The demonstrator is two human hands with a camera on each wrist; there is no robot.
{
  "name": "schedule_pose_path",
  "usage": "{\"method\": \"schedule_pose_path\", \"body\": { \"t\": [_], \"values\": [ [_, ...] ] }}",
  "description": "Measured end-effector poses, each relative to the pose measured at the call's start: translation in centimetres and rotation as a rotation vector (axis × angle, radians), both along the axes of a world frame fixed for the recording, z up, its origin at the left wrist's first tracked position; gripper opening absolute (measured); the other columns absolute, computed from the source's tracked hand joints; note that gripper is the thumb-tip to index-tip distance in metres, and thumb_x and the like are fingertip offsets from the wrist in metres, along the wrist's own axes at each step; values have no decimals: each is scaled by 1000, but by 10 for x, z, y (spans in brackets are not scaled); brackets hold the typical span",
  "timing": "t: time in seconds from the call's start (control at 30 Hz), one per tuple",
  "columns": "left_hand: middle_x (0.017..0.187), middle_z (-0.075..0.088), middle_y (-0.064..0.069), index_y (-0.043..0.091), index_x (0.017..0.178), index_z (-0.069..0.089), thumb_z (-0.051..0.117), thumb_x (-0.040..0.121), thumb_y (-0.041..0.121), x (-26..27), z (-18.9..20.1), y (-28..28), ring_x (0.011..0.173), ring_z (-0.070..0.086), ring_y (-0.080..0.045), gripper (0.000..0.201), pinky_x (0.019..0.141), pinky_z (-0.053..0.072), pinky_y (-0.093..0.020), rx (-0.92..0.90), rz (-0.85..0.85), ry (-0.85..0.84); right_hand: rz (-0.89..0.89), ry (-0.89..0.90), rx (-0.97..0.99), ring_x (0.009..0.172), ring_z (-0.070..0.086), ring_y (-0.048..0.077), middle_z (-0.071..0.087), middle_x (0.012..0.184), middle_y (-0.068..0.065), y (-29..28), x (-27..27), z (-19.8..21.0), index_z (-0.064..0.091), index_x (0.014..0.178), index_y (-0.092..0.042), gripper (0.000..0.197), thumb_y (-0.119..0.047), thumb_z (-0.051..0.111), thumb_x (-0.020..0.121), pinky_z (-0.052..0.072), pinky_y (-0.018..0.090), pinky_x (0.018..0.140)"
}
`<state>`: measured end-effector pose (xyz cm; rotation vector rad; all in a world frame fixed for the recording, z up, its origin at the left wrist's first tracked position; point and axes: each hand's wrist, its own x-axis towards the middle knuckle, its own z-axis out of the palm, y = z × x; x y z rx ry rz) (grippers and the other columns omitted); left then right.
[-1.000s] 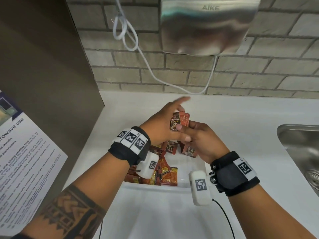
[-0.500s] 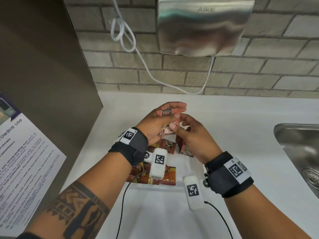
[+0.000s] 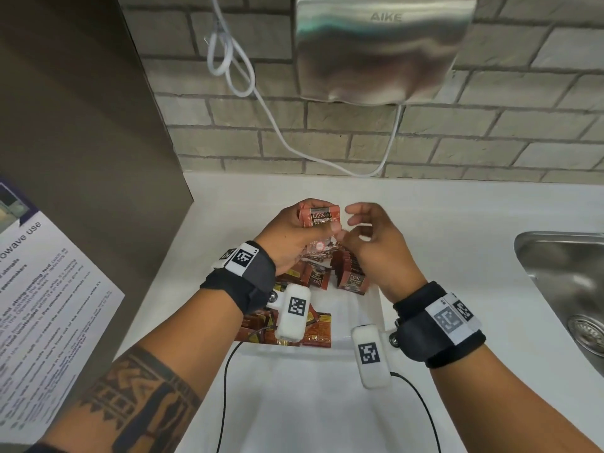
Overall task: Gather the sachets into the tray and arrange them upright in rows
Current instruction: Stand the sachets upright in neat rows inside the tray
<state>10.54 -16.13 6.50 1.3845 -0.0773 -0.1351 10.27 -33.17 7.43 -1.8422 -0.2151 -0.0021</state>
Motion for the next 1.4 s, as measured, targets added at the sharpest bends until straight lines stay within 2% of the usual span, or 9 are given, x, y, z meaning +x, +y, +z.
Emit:
{"method": "schedule_pose_path", "body": {
  "t": [0.27, 0.37, 0.5, 0.73, 0.9, 1.03, 1.23, 1.3, 1.4],
  "values": [
    [95, 73, -4, 24, 101, 70, 92, 60, 21, -1, 3, -2, 85, 67, -21, 47, 83, 58, -42, 250, -60, -89, 139, -169, -193, 74, 61, 5, 71, 85, 2, -14, 26, 23, 75, 92, -20, 7, -16, 77, 86, 49, 17, 75],
    [96, 75, -3, 21, 108, 67, 93, 64, 14, -1, 3, -1, 90, 71, -21, 51, 94, 57, -51, 391, -70, -131, 189, -154, -249, 79, 65, 6, 74, 85, -1, -19, 29, 28, 76, 89, -21, 4, -21, 78, 86, 48, 11, 74],
    [93, 76, 5, 34, 102, 67, 92, 66, 16, 2, 3, -4, 89, 73, -18, 48, 91, 58, -44, 507, -28, -171, 221, -147, -300, 77, 65, 2, 74, 83, -5, -22, 29, 33, 76, 86, -21, 5, -21, 80, 83, 43, 2, 71],
    [96, 75, 8, 26, 107, 69, 87, 74, 18, 8, -8, 2, 89, 71, -14, 39, 83, 58, -32, 619, -8, -120, 128, -182, -282, 81, 66, 12, 75, 82, -6, -32, 30, 30, 76, 81, -22, 5, -22, 80, 84, 50, 22, 77],
    [109, 65, 1, 18, 117, 66, 67, 89, 12, 7, -19, 10, 87, 60, -16, 28, 66, 49, -24, 1031, -167, 57, 126, -69, -518, 75, 63, 1, 70, 76, -15, -48, 31, 8, 76, 81, -25, 8, -19, 75, 86, 40, 7, 64],
    [91, 63, -17, -2, 116, 65, 54, 91, 8, 6, -26, -1, 73, 53, -23, 29, 58, 39, -27, 1194, -395, 191, 127, -51, -630, 78, 53, -2, 56, 84, -19, -55, 23, -26, 78, 87, -26, 7, -20, 74, 88, 36, 3, 65],
    [98, 70, -1, 36, 104, 70, 61, 83, 13, 1, -31, -25, 72, 60, -18, 33, 58, 46, -26, 1211, -590, 304, 107, -17, -633, 76, 51, -2, 53, 80, -16, -59, 18, -51, 80, 86, -18, 6, -16, 74, 86, 38, 3, 68],
    [108, 69, 0, 36, 117, 68, 62, 84, 12, 2, -34, -38, 81, 64, -18, 42, 66, 52, -29, 1193, -640, 299, 97, -4, -628, 76, 51, -3, 54, 78, -17, -60, 19, -56, 80, 85, -19, 8, -15, 74, 86, 38, 3, 67],
    [97, 65, 4, 28, 131, 64, 62, 84, 11, 4, -42, -57, 76, 61, -17, 50, 71, 52, -29, 1253, -665, 303, 99, 25, -623, 77, 54, 0, 57, 79, -16, -60, 20, -62, 80, 81, -20, 11, -14, 73, 84, 37, 4, 65]
  ]
}}
